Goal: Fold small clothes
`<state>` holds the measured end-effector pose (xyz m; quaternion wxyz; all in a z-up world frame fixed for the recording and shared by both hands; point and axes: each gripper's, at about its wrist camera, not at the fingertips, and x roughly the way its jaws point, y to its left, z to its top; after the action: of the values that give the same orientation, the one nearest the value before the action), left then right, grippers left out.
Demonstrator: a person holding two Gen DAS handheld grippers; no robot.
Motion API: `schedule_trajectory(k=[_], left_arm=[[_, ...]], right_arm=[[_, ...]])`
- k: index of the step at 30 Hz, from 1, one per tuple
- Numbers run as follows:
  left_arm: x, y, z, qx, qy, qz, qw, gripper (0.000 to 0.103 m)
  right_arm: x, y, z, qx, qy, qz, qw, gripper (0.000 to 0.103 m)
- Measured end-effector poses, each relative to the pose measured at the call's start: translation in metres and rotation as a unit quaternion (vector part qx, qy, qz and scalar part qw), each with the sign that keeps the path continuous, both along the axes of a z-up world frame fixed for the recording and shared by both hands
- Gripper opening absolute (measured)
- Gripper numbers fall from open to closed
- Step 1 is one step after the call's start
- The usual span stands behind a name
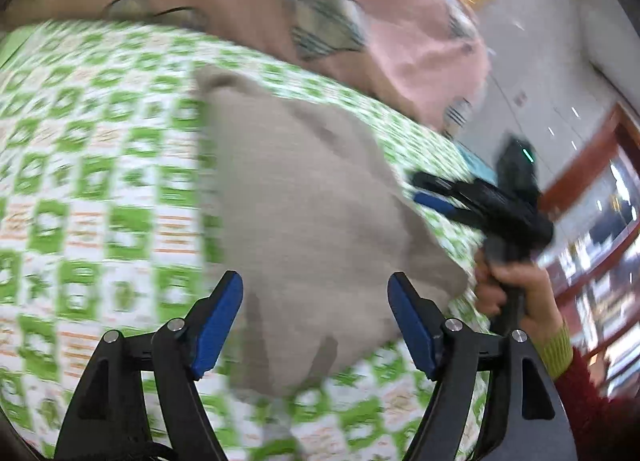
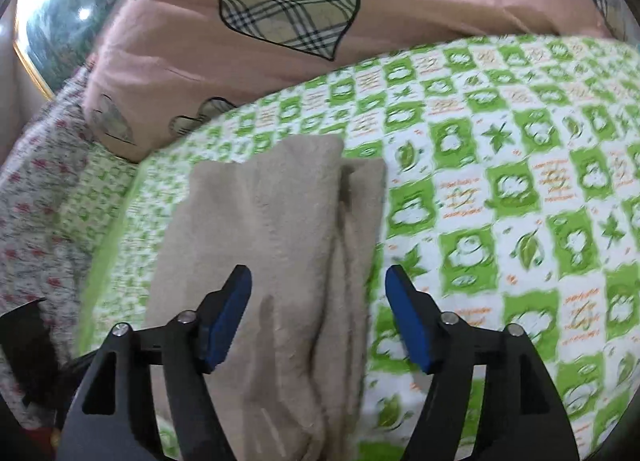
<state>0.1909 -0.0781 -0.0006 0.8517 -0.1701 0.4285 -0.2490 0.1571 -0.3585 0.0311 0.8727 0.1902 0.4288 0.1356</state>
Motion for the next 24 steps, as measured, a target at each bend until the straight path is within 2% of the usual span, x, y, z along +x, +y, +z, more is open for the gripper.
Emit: schedule_trajectory(k=[2,6,13,15,16,17,18,19,20,22,24], left_arm=[[0.02,0.016,-0.009,-0.011,0.031,0.02,0.9992,0.075],[0.043,0.029,-0.027,-0.062,0.074,0.025,0.9951,0.076],[0.101,0.001,-0.061,-0.101,0.129,-0.004,0.9865,0.081],[0.111,-0.006,-0.071,-0.125,0.133,-0.016,0.9831,0.076],[0.115,-0.008,-0.075,-0.127,0.135,-0.02,0.9825,0.065],[0.118,-0.009,-0.078,-0.122,0.136,-0.02,0.983,0.059],[0.119,-0.011,-0.078,-0.119,0.13,-0.023,0.9841,0.056],[0.117,-0.012,-0.075,-0.115,0.124,-0.024,0.9853,0.052],[0.113,-0.01,-0.072,-0.112,0.117,-0.023,0.9865,0.049],[0.104,-0.003,-0.066,-0.116,0.111,-0.023,0.9867,0.047],[0.086,0.008,-0.05,-0.105,0.093,-0.021,0.9899,0.046]], right_arm=[[0.001,0.001,-0.005,0.018,0.012,0.007,1.0,0.075],[0.005,0.003,-0.019,0.045,0.032,0.013,0.998,0.075],[0.02,-0.001,-0.042,0.083,0.069,0.014,0.994,0.076],[0.023,0.0,-0.048,0.089,0.075,0.018,0.993,0.076],[0.024,0.002,-0.049,0.088,0.074,0.02,0.993,0.076],[0.024,0.004,-0.05,0.084,0.074,0.024,0.993,0.075],[0.024,0.01,-0.05,0.079,0.076,0.032,0.993,0.066],[0.024,0.014,-0.051,0.086,0.081,0.039,0.992,0.048],[0.023,0.017,-0.051,0.09,0.084,0.038,0.992,0.047],[0.018,0.027,-0.043,0.072,0.072,0.039,0.994,0.039],[0.01,0.039,-0.034,0.077,0.062,0.045,0.994,0.036]])
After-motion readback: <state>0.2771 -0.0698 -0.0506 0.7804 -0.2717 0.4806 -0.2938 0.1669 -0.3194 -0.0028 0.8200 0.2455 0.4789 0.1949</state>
